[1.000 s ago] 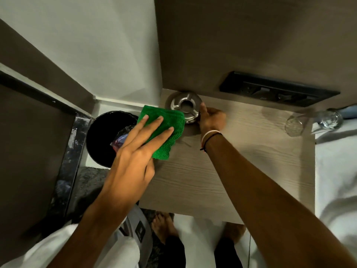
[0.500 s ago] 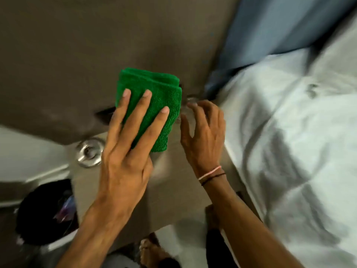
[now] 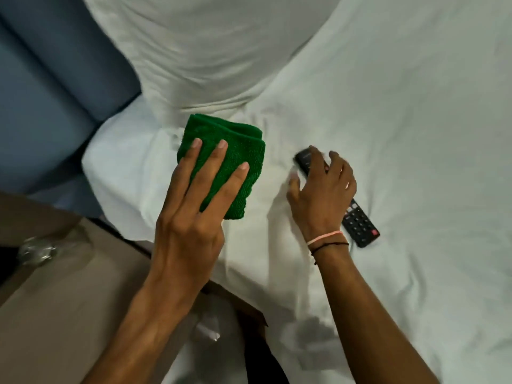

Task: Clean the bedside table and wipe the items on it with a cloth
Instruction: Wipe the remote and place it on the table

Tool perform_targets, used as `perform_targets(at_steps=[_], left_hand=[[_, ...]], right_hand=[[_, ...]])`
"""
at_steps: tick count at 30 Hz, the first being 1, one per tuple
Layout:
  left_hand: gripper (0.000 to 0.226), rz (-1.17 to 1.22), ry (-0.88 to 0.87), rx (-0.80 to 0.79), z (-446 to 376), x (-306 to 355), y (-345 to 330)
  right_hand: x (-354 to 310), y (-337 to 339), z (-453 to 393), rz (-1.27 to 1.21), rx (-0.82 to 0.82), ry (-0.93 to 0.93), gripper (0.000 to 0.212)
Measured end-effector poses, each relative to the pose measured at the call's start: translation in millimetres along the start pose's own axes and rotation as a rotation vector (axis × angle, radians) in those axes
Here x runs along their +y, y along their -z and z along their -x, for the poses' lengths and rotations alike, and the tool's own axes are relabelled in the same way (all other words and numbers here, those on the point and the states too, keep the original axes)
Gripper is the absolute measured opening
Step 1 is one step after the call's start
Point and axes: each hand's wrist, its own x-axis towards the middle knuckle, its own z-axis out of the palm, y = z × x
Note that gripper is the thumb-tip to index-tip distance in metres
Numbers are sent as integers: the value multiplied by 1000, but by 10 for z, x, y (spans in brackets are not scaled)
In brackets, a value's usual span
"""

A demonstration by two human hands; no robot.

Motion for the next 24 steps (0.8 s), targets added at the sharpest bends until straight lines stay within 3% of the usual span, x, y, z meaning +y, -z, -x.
perform_targets(at_steps=[2,9,13,15,19,24], left_hand=[[53,10,-2,-21,-80,83,-201],[49,45,64,-14,-112,41,-355],[74,127,279,29,23,-151,23],[79,174,412,68,139,-297,310],[81,155,598,138,391,-598,916],[80,128,792,100,1078,-909,1562]], right_hand=[[210,-63,-71,35,-110,-39,51],[157,-76,-297,-88,-164,-30,46],[-270,115,-172,-595,-244,108,35],[-562,198,23,-892,-471,130,31],[-1191,126,702,-1347,-1194,-54,43],[-2049,-82,1991,-1645,-1636,-338,45]])
